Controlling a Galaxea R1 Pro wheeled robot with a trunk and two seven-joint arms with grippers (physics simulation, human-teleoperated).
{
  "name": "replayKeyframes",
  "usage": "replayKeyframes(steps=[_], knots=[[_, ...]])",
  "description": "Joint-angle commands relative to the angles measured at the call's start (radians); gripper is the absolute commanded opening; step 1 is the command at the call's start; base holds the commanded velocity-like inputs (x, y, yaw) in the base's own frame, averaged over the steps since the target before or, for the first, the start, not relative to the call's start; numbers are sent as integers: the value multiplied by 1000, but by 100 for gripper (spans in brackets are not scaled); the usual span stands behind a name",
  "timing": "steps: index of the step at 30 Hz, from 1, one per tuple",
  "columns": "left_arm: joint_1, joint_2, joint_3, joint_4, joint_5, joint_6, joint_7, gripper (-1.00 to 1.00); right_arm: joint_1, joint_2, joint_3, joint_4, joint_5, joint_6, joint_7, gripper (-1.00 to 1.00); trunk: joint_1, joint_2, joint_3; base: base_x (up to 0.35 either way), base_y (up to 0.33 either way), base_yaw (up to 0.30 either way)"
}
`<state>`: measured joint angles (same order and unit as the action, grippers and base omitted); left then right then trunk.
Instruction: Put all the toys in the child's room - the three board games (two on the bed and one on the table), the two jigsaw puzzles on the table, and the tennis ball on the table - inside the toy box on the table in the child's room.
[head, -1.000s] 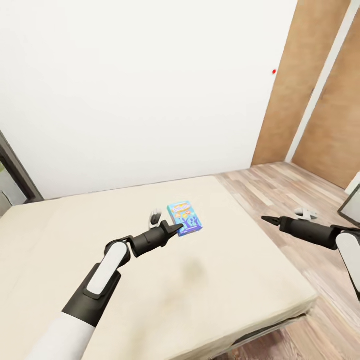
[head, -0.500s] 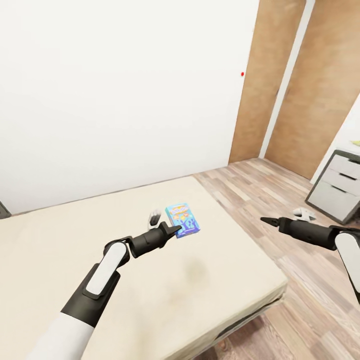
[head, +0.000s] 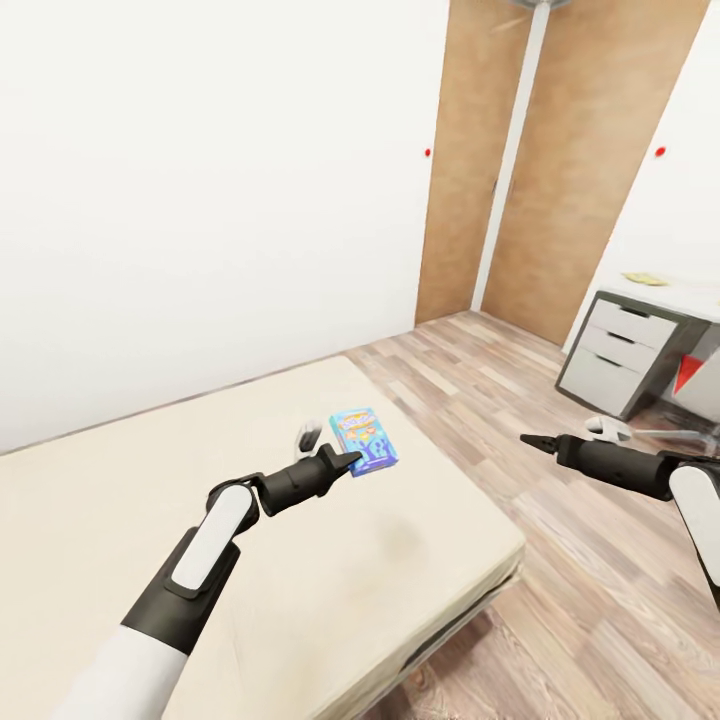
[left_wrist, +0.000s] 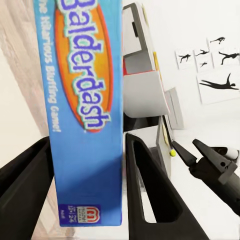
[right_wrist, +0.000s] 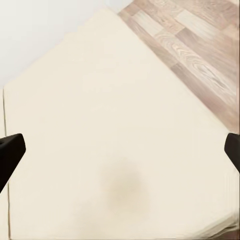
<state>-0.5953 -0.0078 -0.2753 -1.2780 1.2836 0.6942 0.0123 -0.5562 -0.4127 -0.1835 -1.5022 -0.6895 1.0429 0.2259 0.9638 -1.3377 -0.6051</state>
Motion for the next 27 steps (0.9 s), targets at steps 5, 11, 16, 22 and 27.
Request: replayKeyframes(steps=[5,11,16,22,27], knots=[[5,0,7,-1,6,3,1,-100,-1,0,-2,-1,10,4,10,100,-19,35,15,0,0,-283],[10,-1,37,-1,4,2,0,-100,-1,0,-2,-1,10,4,10,100,-42,77,34,0,0,-283],[15,-1,56,-3,4,2,-4,-100,-1,0,-2,-1,10,4,10,100,-61,112,49,0,0,-283],[19,-1,66,-10,4,2,-8,-100,-1,0,-1,-1,10,4,10,100,-84,154,68,0,0,-283],[20,-1,68,-12,4,3,-9,-100,0,0,-1,-2,10,4,10,100,-104,189,84,0,0,-283]])
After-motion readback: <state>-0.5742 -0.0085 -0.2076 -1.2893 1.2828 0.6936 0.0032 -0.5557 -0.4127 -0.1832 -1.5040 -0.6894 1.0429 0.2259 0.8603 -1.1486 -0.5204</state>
